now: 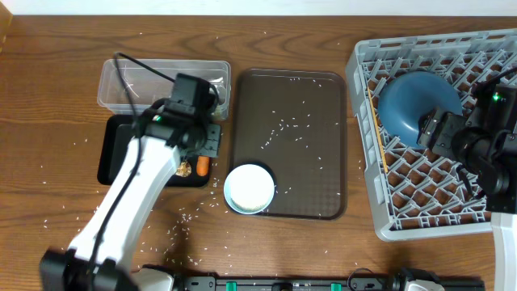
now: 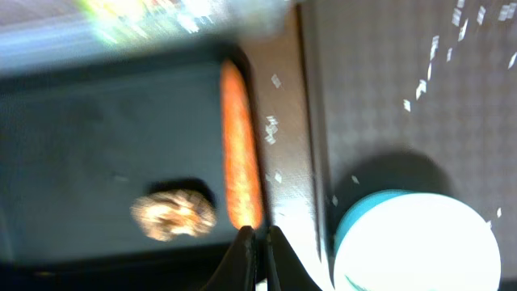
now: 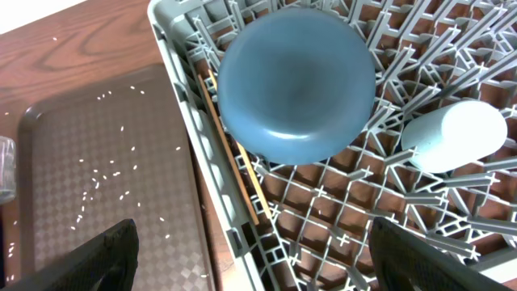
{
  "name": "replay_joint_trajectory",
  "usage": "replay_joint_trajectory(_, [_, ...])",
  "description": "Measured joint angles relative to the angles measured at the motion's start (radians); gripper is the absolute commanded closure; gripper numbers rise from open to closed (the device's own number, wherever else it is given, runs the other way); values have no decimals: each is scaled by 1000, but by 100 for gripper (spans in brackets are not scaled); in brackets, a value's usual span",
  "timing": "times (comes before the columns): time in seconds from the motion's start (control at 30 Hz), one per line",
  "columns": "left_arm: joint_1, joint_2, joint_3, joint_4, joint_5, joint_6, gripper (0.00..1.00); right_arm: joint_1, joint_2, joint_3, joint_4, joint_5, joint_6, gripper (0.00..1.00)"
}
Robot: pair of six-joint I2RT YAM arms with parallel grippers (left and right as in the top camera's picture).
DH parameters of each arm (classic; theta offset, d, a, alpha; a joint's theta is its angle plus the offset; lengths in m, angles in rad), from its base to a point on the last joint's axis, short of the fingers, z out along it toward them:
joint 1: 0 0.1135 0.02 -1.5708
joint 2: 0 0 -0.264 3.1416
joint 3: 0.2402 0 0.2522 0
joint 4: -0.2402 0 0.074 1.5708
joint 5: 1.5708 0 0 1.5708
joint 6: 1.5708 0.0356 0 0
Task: Sort waste into correct bins and load items into the dishwasher rack
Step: 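Grasp the rim of the white rice bowl with the left gripper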
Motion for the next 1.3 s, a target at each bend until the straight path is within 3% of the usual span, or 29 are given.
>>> replay_joint_trajectory(0.2, [-81, 68, -1, -40, 148, 0, 94, 0, 0, 0, -6, 0, 0, 15])
replay_joint_trajectory(0.27, [-139, 61, -1, -52, 175, 2, 83, 0, 0, 0, -7, 0, 0, 15])
replay_joint_trajectory(0.4, [-276, 58, -1, -85, 199, -8, 52, 0, 0, 0, -12, 0, 0, 15])
replay_joint_trajectory(0.5, [-373, 58, -24, -57, 211, -41, 51, 0, 0, 0, -15, 0, 0, 15])
replay_joint_trajectory(0.7, [-483, 83, -119, 44, 208, -112, 52, 0, 0, 0, -18, 0, 0, 15])
replay_joint_trajectory(0.97, [-495, 212, -143, 142, 166, -158, 62, 0, 0, 0, -18, 0, 0, 16])
replay_joint_trajectory(1.17, [-495, 303, -143, 166, 150, -183, 92, 0, 0, 0, -18, 0, 0, 15])
replay_joint_trajectory(1.3, [-496, 285, -139, 159, 126, -190, 94, 0, 0, 0, -18, 0, 0, 16])
